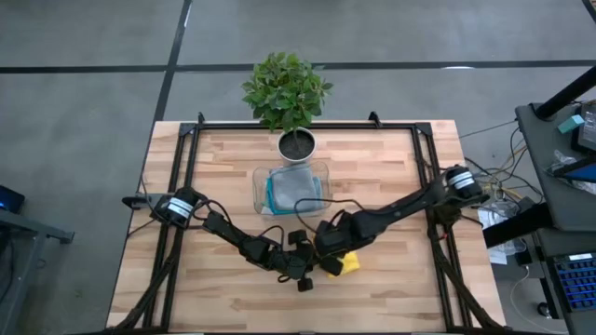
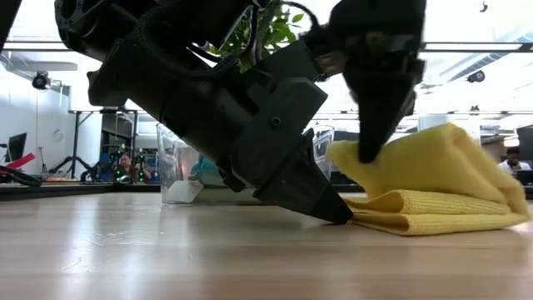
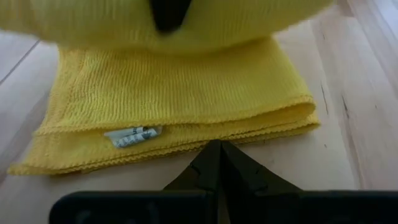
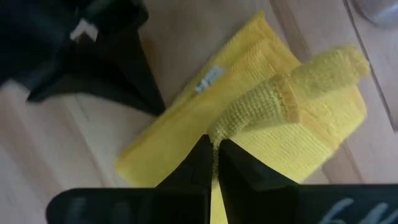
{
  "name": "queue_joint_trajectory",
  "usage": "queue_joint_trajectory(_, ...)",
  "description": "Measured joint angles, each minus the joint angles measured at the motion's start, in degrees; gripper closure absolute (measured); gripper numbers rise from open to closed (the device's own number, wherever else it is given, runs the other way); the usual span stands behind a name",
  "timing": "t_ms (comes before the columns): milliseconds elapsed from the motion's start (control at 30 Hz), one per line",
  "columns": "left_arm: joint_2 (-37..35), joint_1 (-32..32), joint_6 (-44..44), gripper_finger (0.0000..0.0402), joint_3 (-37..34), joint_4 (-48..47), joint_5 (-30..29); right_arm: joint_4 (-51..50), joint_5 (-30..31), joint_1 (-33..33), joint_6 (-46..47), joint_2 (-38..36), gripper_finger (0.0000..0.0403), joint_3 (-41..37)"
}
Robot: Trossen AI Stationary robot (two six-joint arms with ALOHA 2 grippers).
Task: Fold microfiber towels
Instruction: Fold the yellow microfiber cloth
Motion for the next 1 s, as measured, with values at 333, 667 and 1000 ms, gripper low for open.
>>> queue_joint_trajectory(333, 0.02, -0.07, 0.04, 0.0402, -0.09, 0.09, -0.43, -1.21, 0.04, -1.34, -2.30, 6.23, 0.0394, 5.23)
queue_joint_trajectory(667, 0.04, -0.09, 0.12, 0.0402, -0.11, 0.02, -0.42, 1.15, 1.16, -1.23, -2.62, 6.31, 0.0341, 5.02)
queue_joint_trajectory(1000, 0.02, 0.06, -0.15, 0.0402, -0.11, -0.02, 0.52, 2.03, 2.13, -1.13, -4.30, 4.15, 0.0268, 5.53)
